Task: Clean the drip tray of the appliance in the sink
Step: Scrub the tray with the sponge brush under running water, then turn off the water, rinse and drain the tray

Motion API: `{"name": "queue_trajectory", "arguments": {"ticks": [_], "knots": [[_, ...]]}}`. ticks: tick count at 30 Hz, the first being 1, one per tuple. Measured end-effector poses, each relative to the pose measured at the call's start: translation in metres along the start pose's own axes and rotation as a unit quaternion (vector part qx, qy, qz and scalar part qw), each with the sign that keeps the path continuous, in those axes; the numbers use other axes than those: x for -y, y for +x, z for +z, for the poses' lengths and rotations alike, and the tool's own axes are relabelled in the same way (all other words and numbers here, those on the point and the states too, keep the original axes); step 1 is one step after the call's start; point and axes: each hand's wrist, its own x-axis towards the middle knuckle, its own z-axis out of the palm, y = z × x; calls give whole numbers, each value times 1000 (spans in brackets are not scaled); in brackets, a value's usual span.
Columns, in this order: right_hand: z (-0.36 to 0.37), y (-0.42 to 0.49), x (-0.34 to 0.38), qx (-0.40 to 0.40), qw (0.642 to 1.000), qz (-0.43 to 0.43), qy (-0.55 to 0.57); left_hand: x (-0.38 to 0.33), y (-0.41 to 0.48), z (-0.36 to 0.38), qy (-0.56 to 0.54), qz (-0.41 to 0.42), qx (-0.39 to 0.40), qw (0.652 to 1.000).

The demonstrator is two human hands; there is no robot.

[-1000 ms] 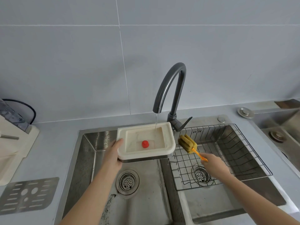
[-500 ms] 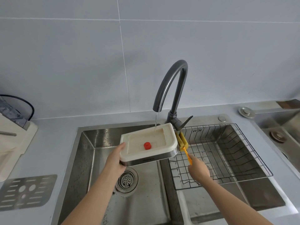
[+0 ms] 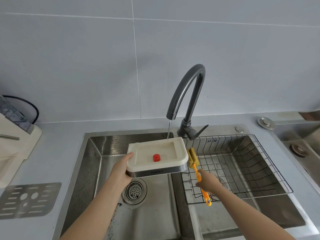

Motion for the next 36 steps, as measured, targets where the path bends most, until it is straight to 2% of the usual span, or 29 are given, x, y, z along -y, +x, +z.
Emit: {"name": "queue_trajectory", "arguments": {"ticks": [3,7,10,14,27,36], "knots": [[-24,0,13,-40,997,-27,62,-3,-1,2,1,1,-1,1000],[-65,3,31,-107,974,-65,187,-4,-1,2,6,-2,-4,1000],[-89,6,43,-92,952,-88,280,-5,-1,3,9,1,-4,1000],[-100,10,51,-44,917,-76,388,-8,-1,5,6,12,-4,1000],[-99,20,63,-28,895,-74,438,-14,2,7,-6,17,-10,1000],[-113,21,61,-15,910,-81,407,-18,-3,8,-7,26,-4,1000]]}}
